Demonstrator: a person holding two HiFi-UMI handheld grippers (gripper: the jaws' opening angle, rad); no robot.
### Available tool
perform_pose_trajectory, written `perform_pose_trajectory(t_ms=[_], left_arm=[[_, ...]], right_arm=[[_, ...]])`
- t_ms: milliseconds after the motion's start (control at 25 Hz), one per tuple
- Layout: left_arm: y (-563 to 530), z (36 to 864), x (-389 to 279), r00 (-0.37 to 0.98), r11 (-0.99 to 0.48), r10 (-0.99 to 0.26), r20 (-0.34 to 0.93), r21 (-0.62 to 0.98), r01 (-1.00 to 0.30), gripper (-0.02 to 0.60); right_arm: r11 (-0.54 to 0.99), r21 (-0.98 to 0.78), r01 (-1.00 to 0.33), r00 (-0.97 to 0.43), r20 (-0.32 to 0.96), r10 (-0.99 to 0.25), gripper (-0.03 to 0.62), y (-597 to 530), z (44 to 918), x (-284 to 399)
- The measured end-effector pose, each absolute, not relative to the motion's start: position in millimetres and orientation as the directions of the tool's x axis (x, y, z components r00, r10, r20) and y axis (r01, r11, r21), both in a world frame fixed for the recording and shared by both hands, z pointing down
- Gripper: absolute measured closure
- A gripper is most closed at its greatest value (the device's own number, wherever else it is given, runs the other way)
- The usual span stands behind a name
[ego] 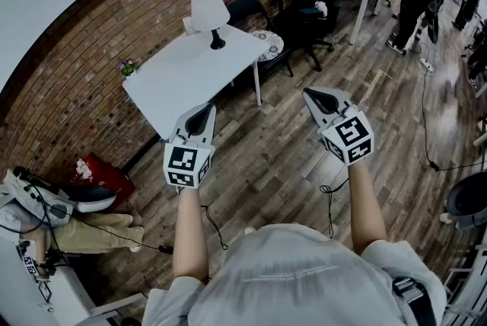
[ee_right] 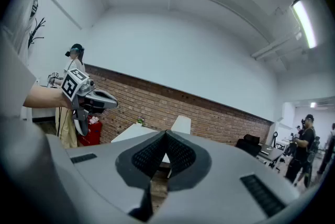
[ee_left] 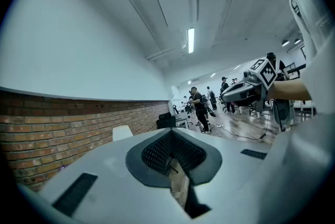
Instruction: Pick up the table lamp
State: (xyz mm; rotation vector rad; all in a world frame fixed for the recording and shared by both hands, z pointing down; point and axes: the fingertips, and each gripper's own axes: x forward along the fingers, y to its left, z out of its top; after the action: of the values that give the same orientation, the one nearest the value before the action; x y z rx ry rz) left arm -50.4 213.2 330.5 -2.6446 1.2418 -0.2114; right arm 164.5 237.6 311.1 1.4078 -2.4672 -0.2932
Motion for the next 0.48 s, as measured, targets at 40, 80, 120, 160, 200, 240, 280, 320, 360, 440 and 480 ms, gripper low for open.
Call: perform_pose_trajectory(t_ms=[40,80,120,160,200,240,280,320,360,440,480], left_arm=[[210.7,332.7,-48.0,0.637,-0.627,-0.77,0.045,-0.245,-0.74,0.569],[208.2,334.6,-45.8,0.639,-0.63,-0.768,0.049,-0.24,-0.739,0.569],[205.8,336.0,-43.8,0.639,-0.631,-0.767,0.053,-0.236,-0.739,0.569],[203.3,336.7,-42.0,0.637,-0.63,-0.769,0.056,-0.234,-0.74,0.569],[201.0,336.6,-40.1,0.634,-0.628,-0.771,0.058,-0.234,-0.742,0.569],[199.1,336.0,-37.6,0.632,-0.625,-0.773,0.057,-0.238,-0.744,0.568],[198.0,335.1,-34.4,0.63,-0.622,-0.775,0.052,-0.242,-0.745,0.568],[197.7,334.7,-31.0,0.627,-0.617,-0.778,0.047,-0.246,-0.747,0.568],[197.9,335.5,-27.7,0.621,-0.611,-0.782,0.045,-0.251,-0.751,0.568],[198.3,340.1,-21.7,0.604,-0.594,-0.796,0.051,-0.264,-0.76,0.568],[198.2,343.1,-18.7,0.593,-0.584,-0.803,0.057,-0.267,-0.766,0.568]], right_arm=[[0.501,0.314,-0.807,-0.481,0.143,-0.865,0.592,235.6,312.2,166.7],[0.498,0.316,-0.807,-0.479,0.142,-0.866,0.594,233.6,313.2,168.8],[0.496,0.319,-0.807,-0.477,0.141,-0.867,0.592,231.5,313.7,170.8],[0.495,0.322,-0.807,-0.477,0.139,-0.868,0.592,229.3,313.7,172.7],[0.495,0.322,-0.807,-0.479,0.134,-0.868,0.592,227.0,312.9,175.1],[0.496,0.317,-0.808,-0.483,0.125,-0.867,0.592,224.7,311.4,178.3],[0.498,0.306,-0.811,-0.488,0.115,-0.865,0.592,222.6,309.9,182.4],[0.503,0.291,-0.814,-0.496,0.105,-0.862,0.592,221.0,308.9,187.0],[0.512,0.277,-0.813,-0.505,0.1,-0.857,0.592,219.9,308.9,191.4],[0.535,0.264,-0.803,-0.529,0.098,-0.843,0.592,218.0,310.9,198.5],[0.546,0.264,-0.795,-0.541,0.099,-0.835,0.592,217.0,312.3,201.8]])
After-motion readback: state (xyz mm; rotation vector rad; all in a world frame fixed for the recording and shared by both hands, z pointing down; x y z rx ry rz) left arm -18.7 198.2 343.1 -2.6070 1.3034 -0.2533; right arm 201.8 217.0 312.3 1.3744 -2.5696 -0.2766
